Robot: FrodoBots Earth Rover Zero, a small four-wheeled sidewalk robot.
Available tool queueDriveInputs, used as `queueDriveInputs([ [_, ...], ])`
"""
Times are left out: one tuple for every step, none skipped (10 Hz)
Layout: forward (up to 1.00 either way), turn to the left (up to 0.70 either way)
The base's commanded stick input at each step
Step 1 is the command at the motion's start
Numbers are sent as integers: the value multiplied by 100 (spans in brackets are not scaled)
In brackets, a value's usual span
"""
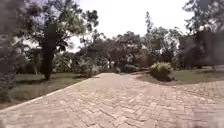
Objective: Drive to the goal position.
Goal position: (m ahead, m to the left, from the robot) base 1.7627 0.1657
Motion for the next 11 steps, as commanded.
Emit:
queueDriveInputs([
  [0, 0],
  [8, 0],
  [27, 0],
  [70, 0],
  [70, 0],
  [70, 0],
  [70, 0],
  [21, 0],
  [5, 0],
  [0, 0],
  [0, 0],
])
